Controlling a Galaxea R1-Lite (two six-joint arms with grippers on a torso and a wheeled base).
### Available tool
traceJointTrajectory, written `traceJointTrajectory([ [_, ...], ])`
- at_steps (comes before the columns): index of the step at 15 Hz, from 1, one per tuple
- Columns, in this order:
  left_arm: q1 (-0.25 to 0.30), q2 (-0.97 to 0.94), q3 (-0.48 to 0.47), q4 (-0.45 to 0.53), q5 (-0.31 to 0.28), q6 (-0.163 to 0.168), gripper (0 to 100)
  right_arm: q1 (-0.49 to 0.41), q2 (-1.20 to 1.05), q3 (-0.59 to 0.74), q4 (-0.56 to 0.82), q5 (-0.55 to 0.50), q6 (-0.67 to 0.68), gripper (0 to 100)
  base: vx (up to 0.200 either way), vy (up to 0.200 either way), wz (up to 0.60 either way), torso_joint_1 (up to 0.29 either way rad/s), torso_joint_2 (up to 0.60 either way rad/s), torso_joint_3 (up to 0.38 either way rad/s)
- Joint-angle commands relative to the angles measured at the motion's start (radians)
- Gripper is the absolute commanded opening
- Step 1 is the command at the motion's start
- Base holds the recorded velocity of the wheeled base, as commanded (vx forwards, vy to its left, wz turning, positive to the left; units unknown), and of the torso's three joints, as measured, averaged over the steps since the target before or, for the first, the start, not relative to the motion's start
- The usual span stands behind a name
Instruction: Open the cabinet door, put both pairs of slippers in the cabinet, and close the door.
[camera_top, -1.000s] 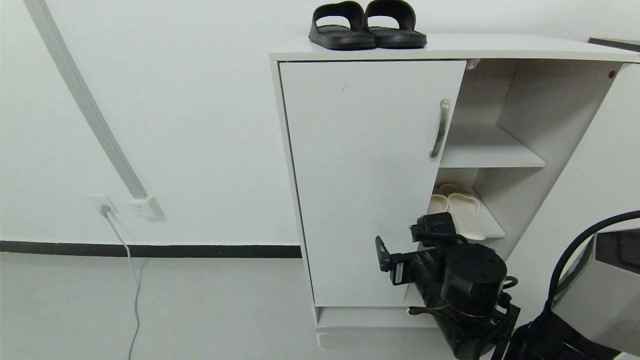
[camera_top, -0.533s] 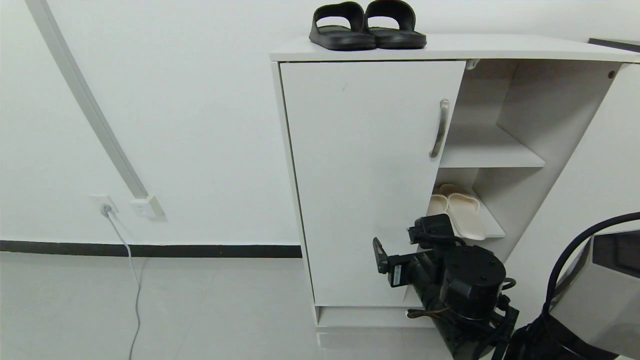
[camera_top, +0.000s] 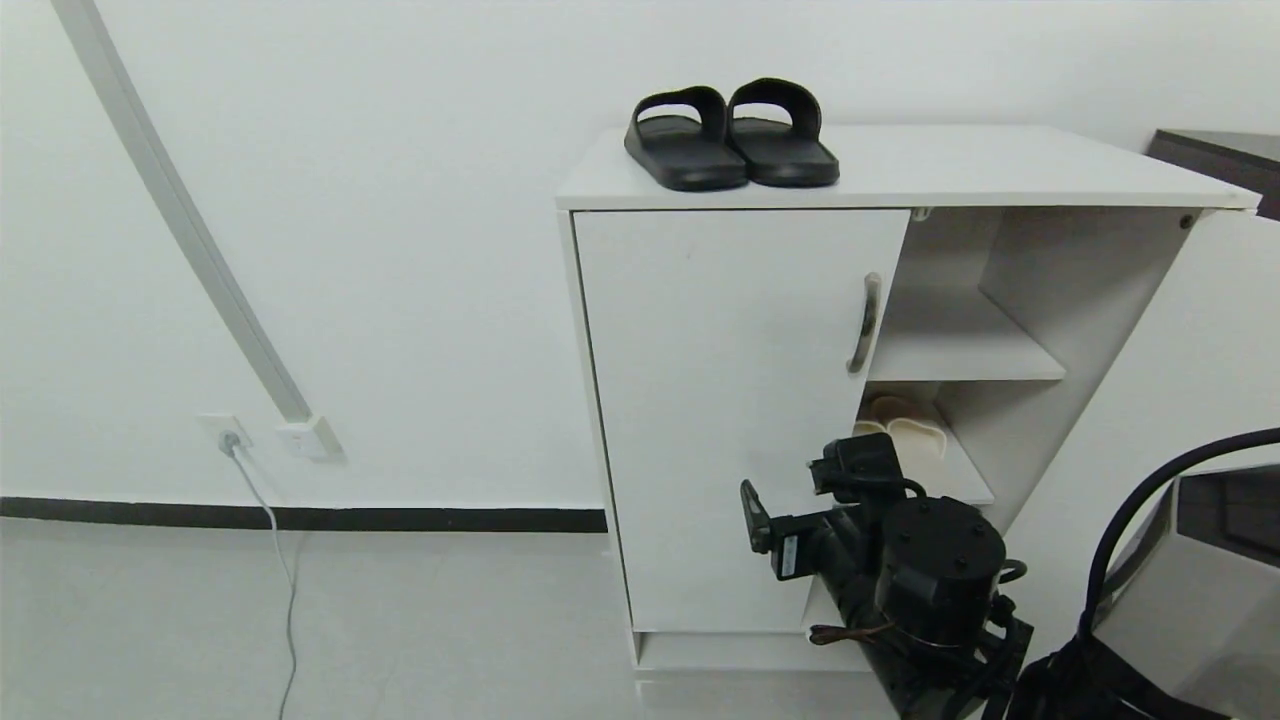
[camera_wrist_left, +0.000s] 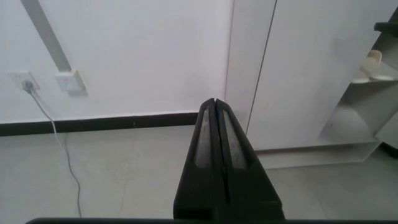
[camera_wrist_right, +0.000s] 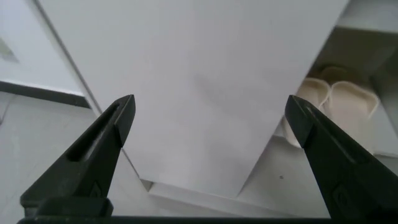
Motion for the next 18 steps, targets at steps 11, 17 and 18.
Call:
traceJointTrajectory([
  [11,0.001,0.000,0.000,0.000,0.000,0.000,0,0.006,0.002,0.002,-0.011,0.000,0.000,100,0.000,0.000,0.00,0.137,-0.47,-0.335],
  [17,0.001,0.000,0.000,0.000,0.000,0.000,0,0.009,0.002,0.002,-0.011,0.000,0.000,100,0.000,0.000,0.00,0.198,-0.51,-0.315],
  [18,0.001,0.000,0.000,0.000,0.000,0.000,0,0.009,0.002,0.002,-0.011,0.000,0.000,100,0.000,0.000,0.00,0.232,-0.54,-0.310],
])
